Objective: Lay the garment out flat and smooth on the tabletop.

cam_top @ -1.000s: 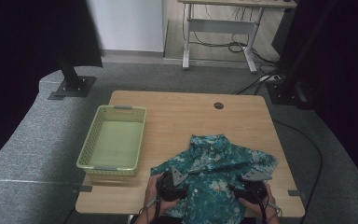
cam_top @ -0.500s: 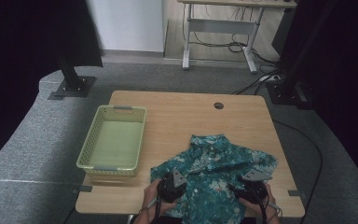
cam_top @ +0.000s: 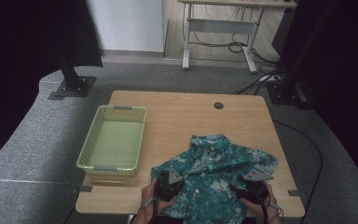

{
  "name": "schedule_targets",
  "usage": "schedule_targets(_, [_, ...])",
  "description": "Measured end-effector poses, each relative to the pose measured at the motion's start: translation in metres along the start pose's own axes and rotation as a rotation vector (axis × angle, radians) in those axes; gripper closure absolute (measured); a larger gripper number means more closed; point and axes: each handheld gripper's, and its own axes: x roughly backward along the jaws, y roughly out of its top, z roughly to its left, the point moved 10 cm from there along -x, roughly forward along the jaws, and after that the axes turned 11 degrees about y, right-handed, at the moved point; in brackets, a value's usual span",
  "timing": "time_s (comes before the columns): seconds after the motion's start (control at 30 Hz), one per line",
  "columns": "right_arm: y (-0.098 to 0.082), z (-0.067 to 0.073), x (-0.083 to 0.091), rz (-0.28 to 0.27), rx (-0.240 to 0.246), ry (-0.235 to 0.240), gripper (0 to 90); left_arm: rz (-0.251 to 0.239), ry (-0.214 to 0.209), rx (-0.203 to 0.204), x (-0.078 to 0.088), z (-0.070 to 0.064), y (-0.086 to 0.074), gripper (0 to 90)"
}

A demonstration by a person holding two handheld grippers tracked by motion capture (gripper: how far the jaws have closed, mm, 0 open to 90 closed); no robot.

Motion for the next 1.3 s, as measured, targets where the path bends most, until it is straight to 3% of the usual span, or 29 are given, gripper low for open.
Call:
schedule_targets(0.27, [-0.006, -0.007, 0.008, 0.004, -0.017, -0.016, 41.4, -0.054, -0.001, 0.024, 0.011, 0.005, 0.011, 90.0])
schedule_targets(0.5, [-0.007, -0.011, 0.01, 0.001, -0.023, -0.022, 41.4, -0.08, 0.027, 0.08, 0.016, 0.032, 0.023, 90.0])
schedule_targets(0.6, [-0.007, -0.011, 0.011, 0.001, -0.022, -0.021, 41.4, -0.074, 0.054, 0.066, 0.017, 0.046, 0.03, 90.0])
schedule_targets(0.87, [-0.007, -0.011, 0.01, 0.002, -0.021, -0.02, 41.4, -0.086, 0.071, 0.096, 0.024, 0.08, 0.056, 90.0])
schedule_targets(1.03, [-0.007, -0.012, 0.01, 0.001, -0.022, -0.02, 41.4, -0.077, 0.058, 0.108, 0.022, 0.09, 0.059, 90.0])
schedule_targets(1.3, [-0.007, -0.012, 0.01, -0.001, -0.024, -0.024, 41.4, -0.064, 0.096, 0.122, 0.02, 0.115, 0.067, 90.0])
